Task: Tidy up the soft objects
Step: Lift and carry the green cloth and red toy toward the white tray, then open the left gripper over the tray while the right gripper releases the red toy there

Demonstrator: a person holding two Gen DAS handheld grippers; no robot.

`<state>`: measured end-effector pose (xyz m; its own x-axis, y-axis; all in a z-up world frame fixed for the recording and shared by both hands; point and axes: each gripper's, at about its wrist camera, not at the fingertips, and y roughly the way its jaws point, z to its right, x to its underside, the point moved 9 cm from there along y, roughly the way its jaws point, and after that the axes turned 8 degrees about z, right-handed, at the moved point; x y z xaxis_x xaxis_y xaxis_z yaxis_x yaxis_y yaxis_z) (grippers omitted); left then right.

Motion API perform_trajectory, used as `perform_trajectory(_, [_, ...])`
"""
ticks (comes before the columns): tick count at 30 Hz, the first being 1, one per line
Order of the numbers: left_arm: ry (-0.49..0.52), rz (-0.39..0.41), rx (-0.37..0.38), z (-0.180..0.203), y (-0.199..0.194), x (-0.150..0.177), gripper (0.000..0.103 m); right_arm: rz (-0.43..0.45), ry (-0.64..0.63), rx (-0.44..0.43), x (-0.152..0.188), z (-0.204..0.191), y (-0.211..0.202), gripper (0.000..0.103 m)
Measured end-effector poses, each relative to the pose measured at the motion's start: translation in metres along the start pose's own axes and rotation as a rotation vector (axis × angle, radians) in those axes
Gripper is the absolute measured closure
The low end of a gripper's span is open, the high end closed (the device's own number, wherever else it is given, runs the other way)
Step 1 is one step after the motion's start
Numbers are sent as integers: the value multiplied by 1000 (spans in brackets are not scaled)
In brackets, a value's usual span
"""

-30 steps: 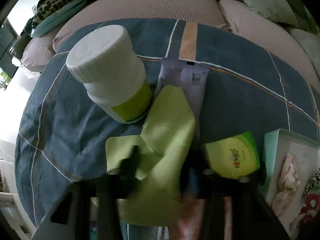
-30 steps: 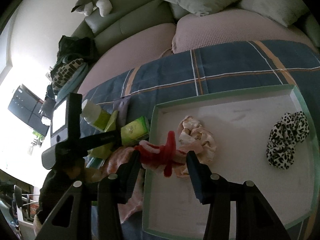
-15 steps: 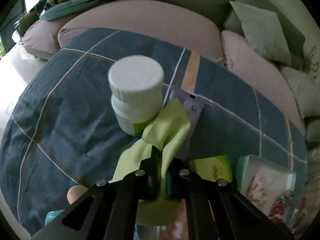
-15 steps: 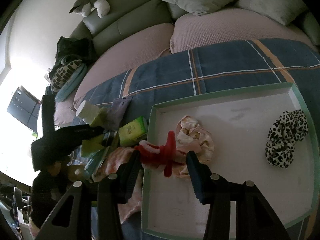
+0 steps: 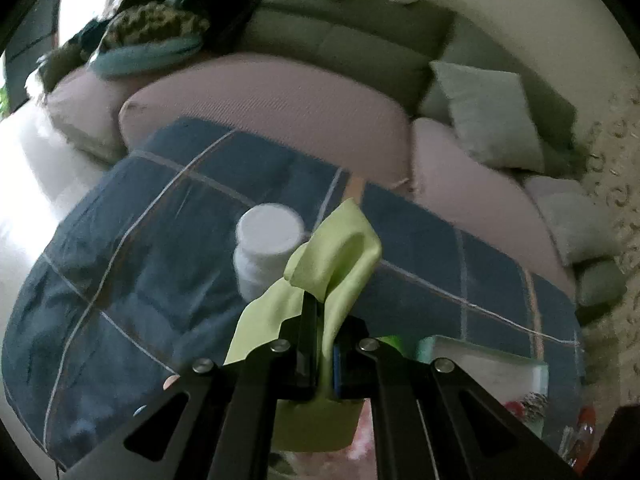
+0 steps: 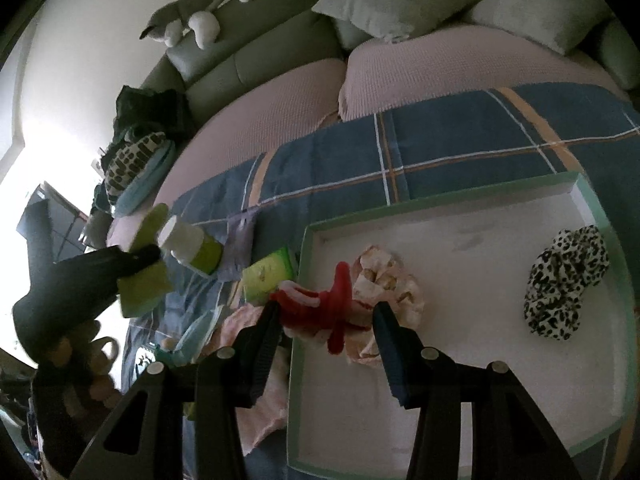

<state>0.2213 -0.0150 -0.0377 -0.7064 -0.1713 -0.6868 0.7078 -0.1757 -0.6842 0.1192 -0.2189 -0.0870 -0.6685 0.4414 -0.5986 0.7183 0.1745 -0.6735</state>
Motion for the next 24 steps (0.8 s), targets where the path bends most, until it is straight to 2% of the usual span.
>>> perform_trajectory(5, [52,28,67,32,-18,0,98,46,41,55,-14,25,-12,53])
perform_trajectory(11, [93,-3,167,75,-21,14,98,106,115,161,-31,76,-35,53])
perform_trajectory(15, [174,-70,239,120,-16,41,98,108,166,206,-34,104,-40,53])
perform_trajectory(19, [261,-138,327,168,-13,75,98,97,182,213,-32,113,-38,53])
perform_trajectory(24, [283,-226,386,202,1,109,98,113,205,224,-36,123,-43,53])
